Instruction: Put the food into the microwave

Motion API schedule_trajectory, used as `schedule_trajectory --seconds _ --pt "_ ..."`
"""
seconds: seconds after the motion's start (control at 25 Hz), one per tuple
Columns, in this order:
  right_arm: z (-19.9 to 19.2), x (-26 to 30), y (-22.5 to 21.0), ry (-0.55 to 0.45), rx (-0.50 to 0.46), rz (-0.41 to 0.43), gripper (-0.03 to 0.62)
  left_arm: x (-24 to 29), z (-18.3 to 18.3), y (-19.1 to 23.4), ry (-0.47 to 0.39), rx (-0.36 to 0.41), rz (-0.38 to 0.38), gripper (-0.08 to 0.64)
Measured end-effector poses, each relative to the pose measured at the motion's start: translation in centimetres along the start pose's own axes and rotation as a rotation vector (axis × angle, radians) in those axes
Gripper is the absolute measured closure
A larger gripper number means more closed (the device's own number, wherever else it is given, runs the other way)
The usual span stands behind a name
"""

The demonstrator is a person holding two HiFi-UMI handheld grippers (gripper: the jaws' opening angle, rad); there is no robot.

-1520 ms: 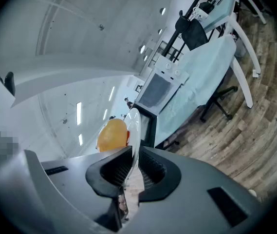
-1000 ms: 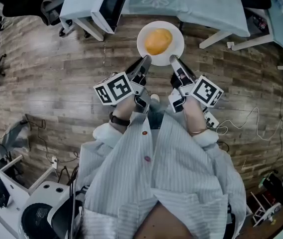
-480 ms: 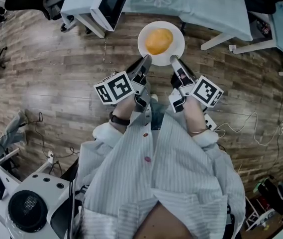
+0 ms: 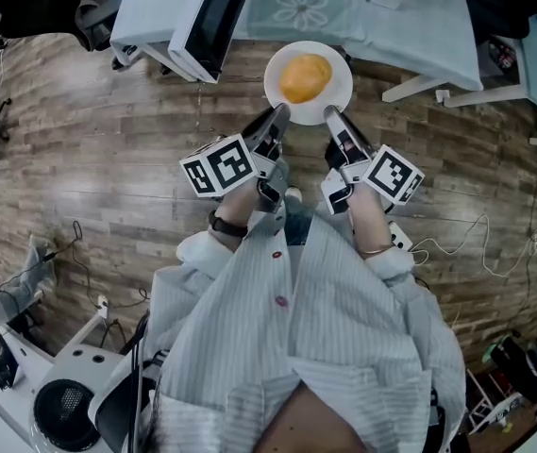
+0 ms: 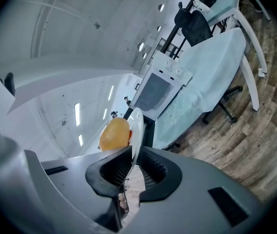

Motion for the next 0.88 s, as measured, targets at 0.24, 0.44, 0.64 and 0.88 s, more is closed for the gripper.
schedule_trajectory --seconds 0.24,0.44,0.64,0.88 --pt "2.3 3.3 -1.8 -0.009 0.014 -0.024 0.534 3.3 3.5 0.4 0.016 0.001 -0.003 0.502" --pt "4.4 5.2 -3.5 -0.029 0.034 -0.073 0.534 6.0 5.8 0.2 0.028 0.009 -0.009 0.503" --pt "6.2 7.1 -3.8 -0.040 0.001 -0.042 0.534 7.8 7.6 -0.1 0.041 0.012 -0.018 0.503" --pt "7.7 8.6 -5.4 -0.081 0.016 -0.100 0.534 10.4 9.7 0.0 0.054 0.026 -0.033 0.503"
Point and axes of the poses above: the fingertips, and each gripper's own axes: x forward along the fingers, y to its left, z out of its top, the point moved 4 cm from there along -x, backward along the fingers, and after that the axes turned 15 degrees about z, right-handed, at the moved point
